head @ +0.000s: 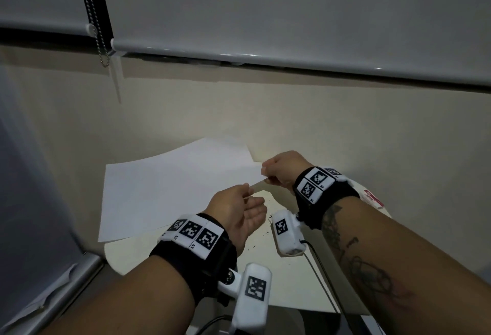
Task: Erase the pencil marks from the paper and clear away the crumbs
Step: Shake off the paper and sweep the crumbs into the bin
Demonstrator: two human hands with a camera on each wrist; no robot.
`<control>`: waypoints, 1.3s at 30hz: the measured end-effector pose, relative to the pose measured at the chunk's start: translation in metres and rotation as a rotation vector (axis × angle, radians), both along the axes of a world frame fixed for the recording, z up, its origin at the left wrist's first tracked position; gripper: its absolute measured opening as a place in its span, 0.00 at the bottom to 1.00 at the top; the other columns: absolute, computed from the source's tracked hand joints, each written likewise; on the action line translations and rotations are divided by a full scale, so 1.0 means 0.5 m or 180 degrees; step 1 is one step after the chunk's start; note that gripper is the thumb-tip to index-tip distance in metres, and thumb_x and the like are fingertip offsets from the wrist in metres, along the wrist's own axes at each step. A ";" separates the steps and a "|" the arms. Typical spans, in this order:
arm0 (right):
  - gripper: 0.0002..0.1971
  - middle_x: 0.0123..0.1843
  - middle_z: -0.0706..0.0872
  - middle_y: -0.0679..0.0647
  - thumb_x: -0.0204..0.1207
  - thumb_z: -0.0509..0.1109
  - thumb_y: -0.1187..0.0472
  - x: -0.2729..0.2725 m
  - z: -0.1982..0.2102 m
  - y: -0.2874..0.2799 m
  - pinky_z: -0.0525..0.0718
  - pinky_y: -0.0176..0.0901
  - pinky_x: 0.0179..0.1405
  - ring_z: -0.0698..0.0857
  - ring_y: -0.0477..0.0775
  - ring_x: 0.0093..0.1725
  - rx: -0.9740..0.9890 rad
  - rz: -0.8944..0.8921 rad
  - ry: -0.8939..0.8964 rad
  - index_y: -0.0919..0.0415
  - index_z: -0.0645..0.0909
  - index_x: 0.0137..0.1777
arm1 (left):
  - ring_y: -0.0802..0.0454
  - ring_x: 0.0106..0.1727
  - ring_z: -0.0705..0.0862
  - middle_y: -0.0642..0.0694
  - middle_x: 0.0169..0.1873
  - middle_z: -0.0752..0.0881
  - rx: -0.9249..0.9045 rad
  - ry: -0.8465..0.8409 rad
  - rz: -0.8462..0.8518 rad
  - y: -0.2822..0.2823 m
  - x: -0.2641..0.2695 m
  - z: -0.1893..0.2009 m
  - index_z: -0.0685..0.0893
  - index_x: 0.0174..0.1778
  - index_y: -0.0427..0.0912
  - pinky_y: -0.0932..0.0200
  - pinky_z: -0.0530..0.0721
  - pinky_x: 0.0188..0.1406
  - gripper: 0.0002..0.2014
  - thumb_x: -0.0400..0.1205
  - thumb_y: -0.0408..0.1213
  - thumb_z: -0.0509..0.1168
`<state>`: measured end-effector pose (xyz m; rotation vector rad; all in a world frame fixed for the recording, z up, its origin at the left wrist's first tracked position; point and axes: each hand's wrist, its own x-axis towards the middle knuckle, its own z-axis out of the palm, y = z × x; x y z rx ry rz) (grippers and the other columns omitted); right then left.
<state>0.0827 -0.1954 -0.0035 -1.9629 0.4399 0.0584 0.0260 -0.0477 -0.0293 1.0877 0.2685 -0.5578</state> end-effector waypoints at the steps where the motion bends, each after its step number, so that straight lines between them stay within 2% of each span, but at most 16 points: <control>1: 0.04 0.43 0.87 0.62 0.77 0.73 0.71 0.001 0.002 -0.001 0.90 0.51 0.53 0.87 0.57 0.41 0.0148 -0.0012 0.0062 0.65 0.83 0.41 | 0.40 0.49 0.86 0.35 0.50 0.85 -0.0012 0.0006 0.0046 0.001 0.005 -0.002 0.80 0.55 0.34 0.50 0.86 0.49 0.12 0.89 0.40 0.58; 4: 0.05 0.43 0.84 0.60 0.81 0.71 0.63 -0.011 0.027 -0.040 0.86 0.48 0.39 0.82 0.56 0.36 0.0427 -0.0254 0.0097 0.66 0.81 0.49 | 0.39 0.50 0.82 0.34 0.49 0.82 -0.0159 0.0068 0.0120 0.006 0.018 -0.007 0.78 0.51 0.35 0.49 0.84 0.50 0.09 0.88 0.38 0.58; 9: 0.16 0.35 0.80 0.57 0.88 0.60 0.50 -0.049 0.052 -0.181 0.82 0.35 0.22 0.79 0.52 0.32 0.1640 -0.1129 -0.0483 0.59 0.76 0.43 | 0.36 0.60 0.84 0.32 0.58 0.84 -0.0486 0.0119 0.0156 0.014 0.040 -0.019 0.79 0.56 0.33 0.44 0.82 0.63 0.11 0.88 0.38 0.59; 12: 0.20 0.47 0.84 0.62 0.88 0.55 0.46 -0.065 0.030 -0.247 0.88 0.41 0.27 0.85 0.57 0.42 0.2442 -0.1694 -0.0812 0.63 0.76 0.48 | 0.38 0.57 0.87 0.34 0.56 0.87 -0.0722 0.0096 0.0202 0.011 0.049 -0.025 0.81 0.57 0.35 0.43 0.82 0.65 0.10 0.88 0.37 0.60; 14: 0.23 0.59 0.81 0.68 0.88 0.54 0.44 -0.070 0.008 -0.268 0.90 0.48 0.44 0.85 0.64 0.54 0.2826 -0.1882 -0.0867 0.66 0.76 0.56 | 0.38 0.55 0.88 0.35 0.55 0.88 -0.0786 0.0074 0.0327 0.008 0.055 -0.029 0.81 0.59 0.36 0.42 0.83 0.65 0.09 0.87 0.35 0.60; 17: 0.26 0.69 0.76 0.68 0.88 0.53 0.42 -0.074 -0.027 -0.257 0.78 0.54 0.72 0.77 0.67 0.73 0.2933 -0.1935 -0.0519 0.66 0.71 0.69 | 0.38 0.60 0.86 0.35 0.57 0.85 -0.0780 0.0085 0.0434 0.004 0.056 -0.036 0.79 0.58 0.32 0.43 0.83 0.62 0.10 0.88 0.35 0.59; 20: 0.26 0.78 0.73 0.69 0.89 0.52 0.45 -0.075 -0.049 -0.217 0.73 0.55 0.75 0.75 0.62 0.77 0.2855 -0.1773 -0.0351 0.68 0.68 0.73 | 0.37 0.66 0.82 0.35 0.62 0.81 -0.0792 0.0126 0.0452 -0.003 0.062 -0.035 0.76 0.59 0.31 0.42 0.80 0.67 0.11 0.89 0.36 0.58; 23: 0.28 0.67 0.82 0.72 0.89 0.52 0.44 -0.087 -0.050 -0.172 0.86 0.57 0.57 0.85 0.69 0.63 0.2888 -0.1063 0.0208 0.71 0.71 0.70 | 0.36 0.67 0.81 0.33 0.67 0.79 -0.0790 0.0103 0.0499 -0.007 0.074 -0.028 0.71 0.73 0.32 0.42 0.80 0.66 0.18 0.89 0.36 0.57; 27: 0.24 0.35 0.89 0.64 0.88 0.53 0.43 -0.073 -0.014 -0.177 0.88 0.43 0.27 0.89 0.60 0.31 0.2987 -0.1147 -0.0030 0.65 0.77 0.52 | 0.38 0.62 0.84 0.34 0.63 0.83 -0.0887 0.0092 0.0423 -0.008 0.085 -0.030 0.78 0.62 0.34 0.43 0.81 0.64 0.11 0.88 0.36 0.59; 29: 0.22 0.38 0.86 0.63 0.89 0.53 0.46 -0.044 -0.010 -0.204 0.89 0.40 0.29 0.87 0.56 0.35 0.2873 -0.1642 -0.0563 0.65 0.75 0.49 | 0.38 0.60 0.85 0.33 0.60 0.85 -0.0963 0.0081 0.0380 -0.006 0.085 -0.037 0.80 0.58 0.35 0.43 0.82 0.64 0.09 0.88 0.36 0.59; 31: 0.23 0.34 0.80 0.59 0.89 0.54 0.44 -0.017 -0.028 -0.219 0.88 0.45 0.54 0.85 0.50 0.39 0.2758 -0.1761 -0.0659 0.63 0.74 0.42 | 0.38 0.60 0.85 0.33 0.60 0.85 -0.1047 0.0068 0.0399 -0.003 0.084 -0.044 0.80 0.59 0.35 0.42 0.81 0.66 0.10 0.88 0.36 0.59; 32: 0.24 0.32 0.75 0.56 0.88 0.54 0.42 -0.006 -0.041 -0.221 0.84 0.46 0.64 0.55 0.44 0.25 0.2699 -0.1701 -0.0548 0.61 0.73 0.38 | 0.38 0.60 0.85 0.33 0.60 0.85 -0.1090 0.0061 0.0406 -0.002 0.084 -0.046 0.80 0.59 0.35 0.42 0.81 0.66 0.10 0.88 0.37 0.59; 33: 0.24 0.33 0.73 0.55 0.87 0.54 0.41 0.002 -0.051 -0.220 0.83 0.47 0.66 0.76 0.43 0.72 0.2600 -0.1576 -0.0403 0.59 0.72 0.37 | 0.38 0.59 0.85 0.33 0.60 0.85 -0.1125 0.0052 0.0406 -0.001 0.084 -0.047 0.81 0.59 0.35 0.42 0.81 0.66 0.11 0.89 0.37 0.58; 34: 0.24 0.36 0.74 0.56 0.87 0.54 0.41 0.006 -0.056 -0.215 0.85 0.48 0.58 0.83 0.42 0.38 0.2494 -0.1436 -0.0250 0.60 0.73 0.39 | 0.37 0.59 0.86 0.32 0.60 0.85 -0.1157 0.0046 0.0404 -0.001 0.084 -0.048 0.81 0.59 0.35 0.42 0.81 0.65 0.11 0.89 0.38 0.58; 37: 0.24 0.46 0.87 0.65 0.88 0.53 0.42 0.001 -0.041 -0.195 0.89 0.49 0.33 0.88 0.61 0.39 0.2187 -0.0780 0.0263 0.65 0.77 0.51 | 0.37 0.59 0.86 0.31 0.60 0.85 -0.1231 0.0036 0.0400 0.000 0.086 -0.053 0.80 0.58 0.36 0.41 0.81 0.64 0.12 0.90 0.40 0.56; 39: 0.23 0.38 0.89 0.63 0.88 0.53 0.44 0.008 -0.033 -0.195 0.87 0.42 0.24 0.88 0.58 0.31 0.2327 -0.0833 0.0121 0.64 0.77 0.52 | 0.36 0.59 0.86 0.31 0.59 0.86 -0.1247 0.0018 0.0403 0.000 0.087 -0.059 0.79 0.59 0.36 0.40 0.82 0.62 0.13 0.90 0.41 0.56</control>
